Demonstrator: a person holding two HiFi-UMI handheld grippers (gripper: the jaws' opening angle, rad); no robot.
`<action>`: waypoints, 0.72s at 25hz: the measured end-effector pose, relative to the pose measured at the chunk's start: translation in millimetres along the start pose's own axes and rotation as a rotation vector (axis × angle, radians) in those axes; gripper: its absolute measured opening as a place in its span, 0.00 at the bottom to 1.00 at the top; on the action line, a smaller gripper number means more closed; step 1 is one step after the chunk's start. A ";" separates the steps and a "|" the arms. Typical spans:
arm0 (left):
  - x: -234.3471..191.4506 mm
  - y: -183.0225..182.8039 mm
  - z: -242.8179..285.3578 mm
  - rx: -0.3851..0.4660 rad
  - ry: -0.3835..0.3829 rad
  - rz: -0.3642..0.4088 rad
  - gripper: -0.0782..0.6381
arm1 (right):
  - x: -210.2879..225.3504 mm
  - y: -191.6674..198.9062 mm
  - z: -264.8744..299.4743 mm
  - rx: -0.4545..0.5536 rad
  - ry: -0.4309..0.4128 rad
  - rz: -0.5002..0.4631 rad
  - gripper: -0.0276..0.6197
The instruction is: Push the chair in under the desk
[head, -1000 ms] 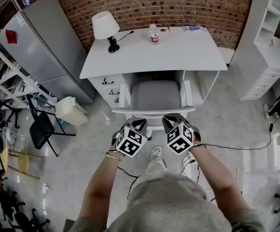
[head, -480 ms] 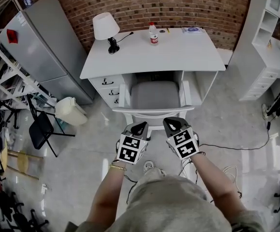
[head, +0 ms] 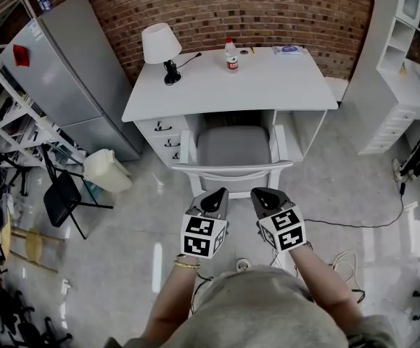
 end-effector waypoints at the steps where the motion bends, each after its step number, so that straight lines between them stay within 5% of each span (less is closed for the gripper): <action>1: 1.2 0.2 -2.8 0.005 0.003 -0.007 0.12 | -1.8 0.5 -2.2 0.004 0.002 0.009 0.05; 18: 20.7 6.4 -74.1 0.053 0.006 -0.046 0.12 | -47.4 -4.9 -59.0 0.086 0.032 0.129 0.05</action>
Point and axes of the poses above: the fingertips, and each gripper's own axes: z forward along the fingers, x to its right, y out of its underside, the point moved 1 cm from there along -z, backward along the fingers, and after that the axes turned 3 degrees about y, right-handed, at the moved point
